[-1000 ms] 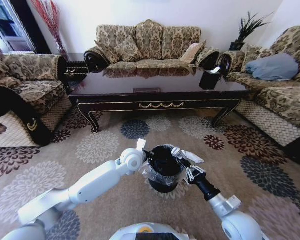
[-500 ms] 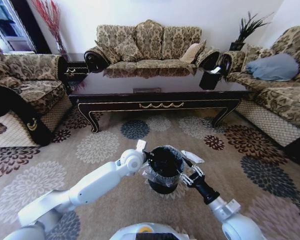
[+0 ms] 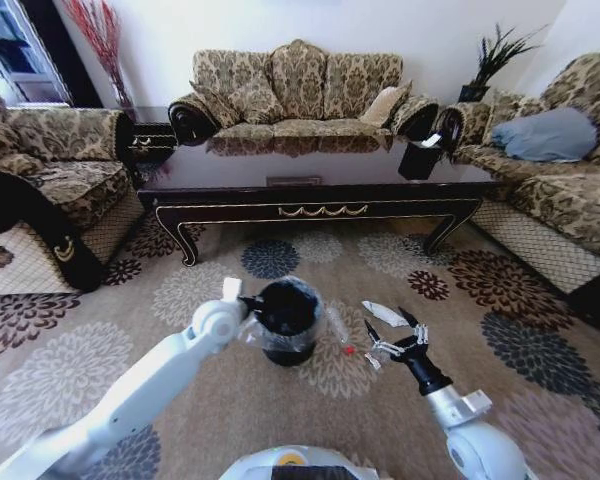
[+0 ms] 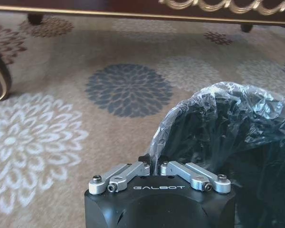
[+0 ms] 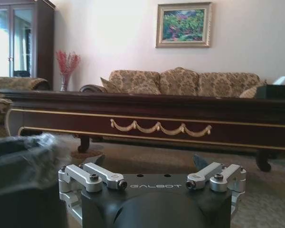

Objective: Move to the front of the table and pick up the trash from the floor, then place it into the trash bin.

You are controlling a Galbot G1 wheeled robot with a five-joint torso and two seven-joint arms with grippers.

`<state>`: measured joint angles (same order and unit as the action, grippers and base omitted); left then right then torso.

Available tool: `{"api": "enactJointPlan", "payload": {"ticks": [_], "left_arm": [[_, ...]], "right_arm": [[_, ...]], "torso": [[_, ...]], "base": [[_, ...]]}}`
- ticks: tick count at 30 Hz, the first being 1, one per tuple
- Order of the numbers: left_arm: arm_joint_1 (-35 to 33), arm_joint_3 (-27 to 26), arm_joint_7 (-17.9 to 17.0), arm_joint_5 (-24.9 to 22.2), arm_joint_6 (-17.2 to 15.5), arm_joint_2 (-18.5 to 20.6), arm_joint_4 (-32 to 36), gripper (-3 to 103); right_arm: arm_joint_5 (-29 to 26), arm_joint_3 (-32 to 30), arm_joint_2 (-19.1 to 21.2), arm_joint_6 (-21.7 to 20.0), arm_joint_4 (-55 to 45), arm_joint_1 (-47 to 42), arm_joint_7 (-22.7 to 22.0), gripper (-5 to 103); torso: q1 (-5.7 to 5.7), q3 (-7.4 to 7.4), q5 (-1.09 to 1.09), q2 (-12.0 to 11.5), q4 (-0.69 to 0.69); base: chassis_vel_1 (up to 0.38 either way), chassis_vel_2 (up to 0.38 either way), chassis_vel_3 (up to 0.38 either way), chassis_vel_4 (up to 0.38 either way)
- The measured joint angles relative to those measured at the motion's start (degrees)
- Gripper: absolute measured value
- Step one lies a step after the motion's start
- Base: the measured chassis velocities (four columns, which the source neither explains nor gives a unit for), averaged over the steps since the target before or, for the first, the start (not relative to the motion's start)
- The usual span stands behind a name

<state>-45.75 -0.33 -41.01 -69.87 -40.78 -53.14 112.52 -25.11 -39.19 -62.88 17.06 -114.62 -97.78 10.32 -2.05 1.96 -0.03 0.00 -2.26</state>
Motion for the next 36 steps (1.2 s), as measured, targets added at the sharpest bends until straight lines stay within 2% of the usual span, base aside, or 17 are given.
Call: {"api": "enactJointPlan", "payload": {"ticks": [1, 5, 7, 10, 13, 20, 25, 27, 29, 31, 36], "left_arm": [[-1.93, -1.97, 1.18, 0.62, 0.24, 0.78, 0.16, 4], [-5.80, -6.12, 4.22, 2.15, 0.89, 3.34, 0.25, 4], [-8.30, -8.53, 7.20, 3.99, 2.22, 4.75, 0.01, 4], [-9.97, -10.04, 9.17, 5.18, 3.29, 5.02, -0.18, 4], [-13.04, -12.78, 11.73, 6.53, 4.88, 4.49, -0.13, 4], [-14.35, -12.74, 12.34, 7.62, 5.37, 3.17, 0.45, 4], [-15.17, -12.64, 12.41, 7.91, 5.74, 3.64, 0.80, 4], [-15.47, -12.68, 12.41, 7.94, 5.74, 4.02, 0.94, 4], [-15.55, -12.70, 12.38, 7.96, 5.74, 4.09, 1.03, 4], [-15.95, -13.01, 12.00, 7.69, 5.74, 4.43, 1.76, 4], [-16.90, -14.28, 11.51, 7.33, 5.65, 5.15, 2.35, 4]], "right_arm": [[-0.08, 0.13, -0.14, 0.16, 2.50, 0.98, 0.29, 100], [-0.94, 0.81, -0.24, 0.71, 8.66, 3.44, 1.24, 100], [-2.18, 1.54, -0.31, 0.34, 12.65, 5.27, 2.01, 100], [-2.70, 2.11, -0.45, 0.17, 16.09, 6.96, 2.48, 100], [-2.82, 3.14, -0.55, 0.28, 23.56, 10.24, 3.24, 100], [-1.74, 5.07, -0.66, 1.12, 31.84, 13.15, 4.52, 100], [1.41, 6.36, -1.46, 2.50, 37.87, 15.73, 5.46, 100], [4.81, 6.95, -1.89, 4.12, 43.22, 18.27, 6.34, 100], [5.52, 7.08, -1.96, 4.41, 44.25, 18.79, 6.50, 100], [8.86, 8.41, -2.25, 5.46, 49.05, 21.66, 7.27, 100], [10.81, 9.52, -3.99, 5.61, 52.82, 24.75, 7.18, 100]], "torso": [[0.00, 0.00, 0.00, 0.00, -0.03], [0.00, 0.00, 0.03, 0.00, 0.02], [0.00, 0.00, 0.03, 0.00, 0.04], [0.00, 0.00, 0.01, 0.00, 0.01], [0.00, 0.00, 0.03, 0.00, 0.00], [0.00, 0.00, 0.01, 0.00, 0.00], [0.00, 0.00, 0.02, 0.00, -0.02], [0.00, 0.00, 0.03, 0.00, 0.03], [0.00, 0.01, 0.04, 0.00, 0.02], [0.00, 0.01, 0.02, 0.00, 0.00], [0.00, 0.01, 0.03, 0.00, 0.00]], "base": [[0.000, 0.000, 0.000, 0.000], [0.000, 0.000, 0.000, 0.000], [0.000, 0.000, 0.000, 0.000], [0.000, 0.000, 0.000, 0.000], [0.000, 0.000, 0.000, 0.000], [0.000, 0.000, 0.000, 0.000], [0.000, 0.000, 0.000, 0.000], [0.000, 0.000, 0.000, 0.000], [0.000, 0.000, 0.000, 0.000], [0.000, 0.000, 0.000, 0.000], [0.000, 0.000, 0.000, 0.000]]}}
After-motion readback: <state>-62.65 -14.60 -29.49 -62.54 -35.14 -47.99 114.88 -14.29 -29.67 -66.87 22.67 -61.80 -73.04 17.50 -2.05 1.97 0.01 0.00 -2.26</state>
